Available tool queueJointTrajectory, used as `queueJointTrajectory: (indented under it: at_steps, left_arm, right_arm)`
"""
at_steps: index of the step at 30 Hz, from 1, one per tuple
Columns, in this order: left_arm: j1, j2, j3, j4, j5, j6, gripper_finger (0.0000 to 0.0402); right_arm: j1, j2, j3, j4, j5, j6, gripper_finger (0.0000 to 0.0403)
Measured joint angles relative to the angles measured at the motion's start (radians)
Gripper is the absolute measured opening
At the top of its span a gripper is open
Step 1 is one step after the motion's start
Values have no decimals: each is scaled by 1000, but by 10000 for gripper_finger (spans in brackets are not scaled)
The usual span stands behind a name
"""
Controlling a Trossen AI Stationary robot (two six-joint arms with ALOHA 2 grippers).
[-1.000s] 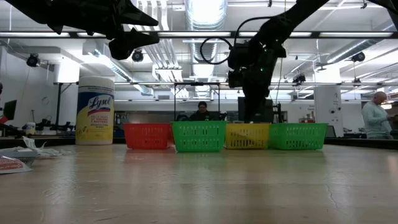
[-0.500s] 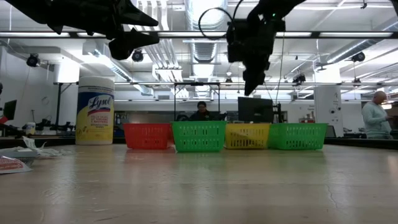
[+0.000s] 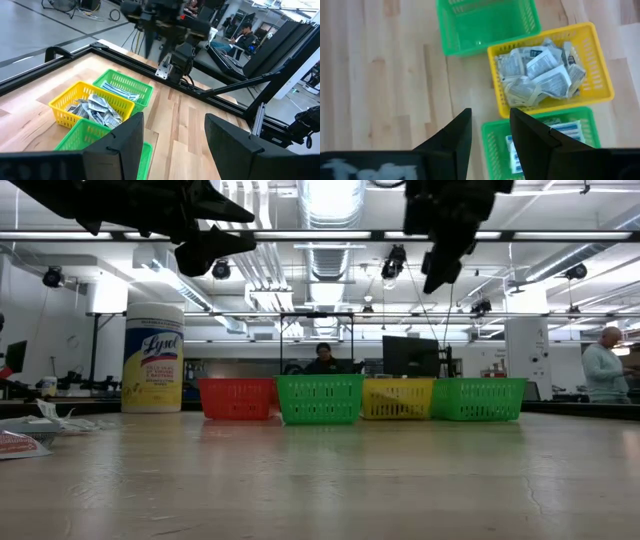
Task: Pick & Place First Aid Supplies
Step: Put the green bandage into the left green basket
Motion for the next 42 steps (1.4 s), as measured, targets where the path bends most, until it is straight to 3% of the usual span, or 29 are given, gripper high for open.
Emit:
queueJointTrajectory:
  at_steps: [11, 19, 24, 30, 42]
  left_arm:
    - [0, 0, 0, 9, 29, -56, 204]
    - [-21, 6, 48, 1, 28, -74, 204]
    - [-64, 8, 153, -221, 9, -86, 204]
    - [-167, 8, 275, -486, -139, -163, 204]
    - [-352, 29, 320, -671, -279, -469, 204]
  right_arm:
    - [46, -396, -319, 276, 1, 155, 122]
    - [46, -637, -446, 319, 1, 252, 132]
    - [46, -761, -505, 321, 2, 259, 127]
    - [46, -857, -542, 339, 2, 277, 118]
    - [46, -984, -638, 407, 2, 293, 113]
